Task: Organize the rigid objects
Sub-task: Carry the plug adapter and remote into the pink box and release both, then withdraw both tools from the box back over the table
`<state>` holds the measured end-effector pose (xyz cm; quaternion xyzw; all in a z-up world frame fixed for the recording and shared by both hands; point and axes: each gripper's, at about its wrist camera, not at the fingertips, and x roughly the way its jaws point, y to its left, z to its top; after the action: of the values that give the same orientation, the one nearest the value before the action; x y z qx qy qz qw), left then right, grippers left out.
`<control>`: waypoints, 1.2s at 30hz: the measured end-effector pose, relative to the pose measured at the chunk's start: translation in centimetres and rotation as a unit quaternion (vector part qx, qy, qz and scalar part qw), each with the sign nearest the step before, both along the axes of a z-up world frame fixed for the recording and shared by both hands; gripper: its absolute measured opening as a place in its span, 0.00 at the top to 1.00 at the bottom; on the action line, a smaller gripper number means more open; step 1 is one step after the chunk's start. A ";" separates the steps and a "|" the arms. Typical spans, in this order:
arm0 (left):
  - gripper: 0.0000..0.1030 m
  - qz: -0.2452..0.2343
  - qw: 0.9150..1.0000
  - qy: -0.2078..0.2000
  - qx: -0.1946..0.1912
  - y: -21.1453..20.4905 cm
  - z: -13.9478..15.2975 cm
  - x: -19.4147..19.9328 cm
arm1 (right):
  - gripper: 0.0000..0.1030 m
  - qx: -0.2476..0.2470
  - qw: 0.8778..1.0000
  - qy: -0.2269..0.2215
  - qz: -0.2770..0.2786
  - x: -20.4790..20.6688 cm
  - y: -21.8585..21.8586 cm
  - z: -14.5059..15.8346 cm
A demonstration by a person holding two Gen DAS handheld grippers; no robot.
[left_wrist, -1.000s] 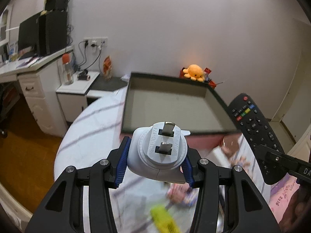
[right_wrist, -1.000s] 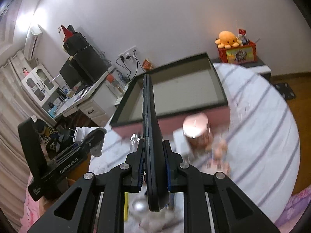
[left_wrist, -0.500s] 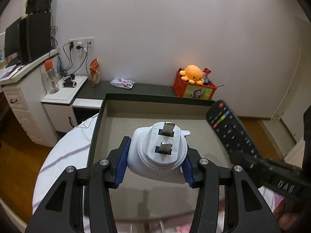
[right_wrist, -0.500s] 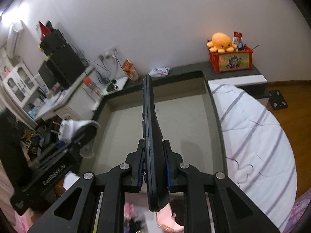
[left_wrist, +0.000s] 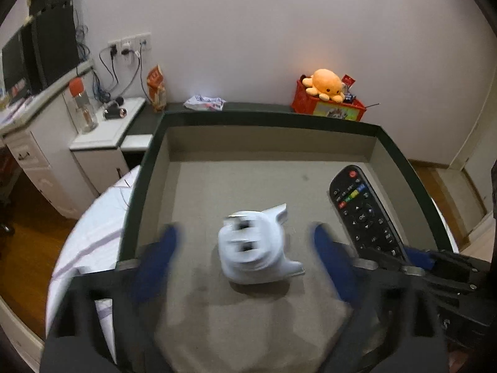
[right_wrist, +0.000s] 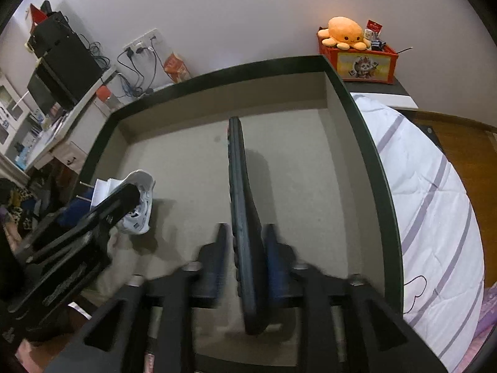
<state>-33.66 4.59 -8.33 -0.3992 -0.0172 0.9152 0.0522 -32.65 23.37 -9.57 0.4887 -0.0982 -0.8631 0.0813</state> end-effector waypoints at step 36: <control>0.00 0.044 0.986 0.161 0.020 -4.3 12.5 32.8 | 0.00 0.006 0.976 0.211 -0.048 33.1 0.7 12.7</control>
<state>-0.85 0.34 4.20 -0.2447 -0.0441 0.9683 0.0222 0.50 24.03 3.13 0.2908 -0.0972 -0.9502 0.0562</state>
